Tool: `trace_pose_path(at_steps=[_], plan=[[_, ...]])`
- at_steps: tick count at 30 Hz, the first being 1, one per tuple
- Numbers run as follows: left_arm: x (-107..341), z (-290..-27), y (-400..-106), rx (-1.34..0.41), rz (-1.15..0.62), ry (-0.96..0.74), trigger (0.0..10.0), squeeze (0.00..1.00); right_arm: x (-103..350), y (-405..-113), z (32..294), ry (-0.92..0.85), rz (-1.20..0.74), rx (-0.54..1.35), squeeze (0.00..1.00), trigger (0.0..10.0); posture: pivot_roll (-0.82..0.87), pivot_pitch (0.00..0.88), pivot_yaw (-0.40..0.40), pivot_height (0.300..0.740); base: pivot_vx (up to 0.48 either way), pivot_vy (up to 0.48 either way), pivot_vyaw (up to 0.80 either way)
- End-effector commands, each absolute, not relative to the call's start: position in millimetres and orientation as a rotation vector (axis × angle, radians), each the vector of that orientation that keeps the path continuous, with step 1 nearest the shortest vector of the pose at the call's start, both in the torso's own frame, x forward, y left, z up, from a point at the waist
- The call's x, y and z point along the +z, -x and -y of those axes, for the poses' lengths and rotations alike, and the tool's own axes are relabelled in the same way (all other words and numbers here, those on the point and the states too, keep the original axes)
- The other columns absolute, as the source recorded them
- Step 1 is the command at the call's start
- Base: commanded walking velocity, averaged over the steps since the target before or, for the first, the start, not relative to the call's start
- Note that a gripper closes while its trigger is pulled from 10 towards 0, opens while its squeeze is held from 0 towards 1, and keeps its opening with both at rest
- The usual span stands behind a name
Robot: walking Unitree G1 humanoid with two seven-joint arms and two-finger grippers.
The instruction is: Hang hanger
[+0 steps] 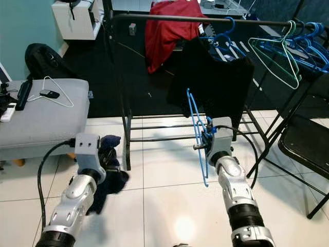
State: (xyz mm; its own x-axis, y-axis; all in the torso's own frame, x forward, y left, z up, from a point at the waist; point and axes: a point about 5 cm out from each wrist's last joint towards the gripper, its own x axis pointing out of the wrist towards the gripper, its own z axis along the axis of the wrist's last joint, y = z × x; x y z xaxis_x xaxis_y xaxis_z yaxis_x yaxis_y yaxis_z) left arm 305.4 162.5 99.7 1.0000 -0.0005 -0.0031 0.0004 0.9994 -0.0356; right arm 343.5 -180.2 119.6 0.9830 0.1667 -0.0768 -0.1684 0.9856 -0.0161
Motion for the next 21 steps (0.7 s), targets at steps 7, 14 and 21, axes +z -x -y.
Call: trace_pose_path(at_steps=[7, 14, 21], plan=[[112, -157, -307, -0.007, 0.073, 0.035, 10.0, 0.0, 130, -344, 182, 0.004, -0.019, 0.175, 0.0, 10.0, -0.12, 0.059, -0.063, 0.74, 0.408, 0.0, 0.0], [117, -154, -309, -0.013, 0.097, 0.038, 10.0, 0.0, 133, -344, 180, 0.067, 0.0, 0.189, 0.0, 10.0, -0.11, 0.047, -0.063, 0.74, 0.444, 0.0, 0.42], [119, -154, -310, -0.009, 0.106, 0.04, 10.0, 0.0, 135, -344, 179, 0.007, 0.024, 0.189, 0.0, 10.0, -0.12, 0.044, -0.061, 0.74, 0.45, 0.0, 0.34]])
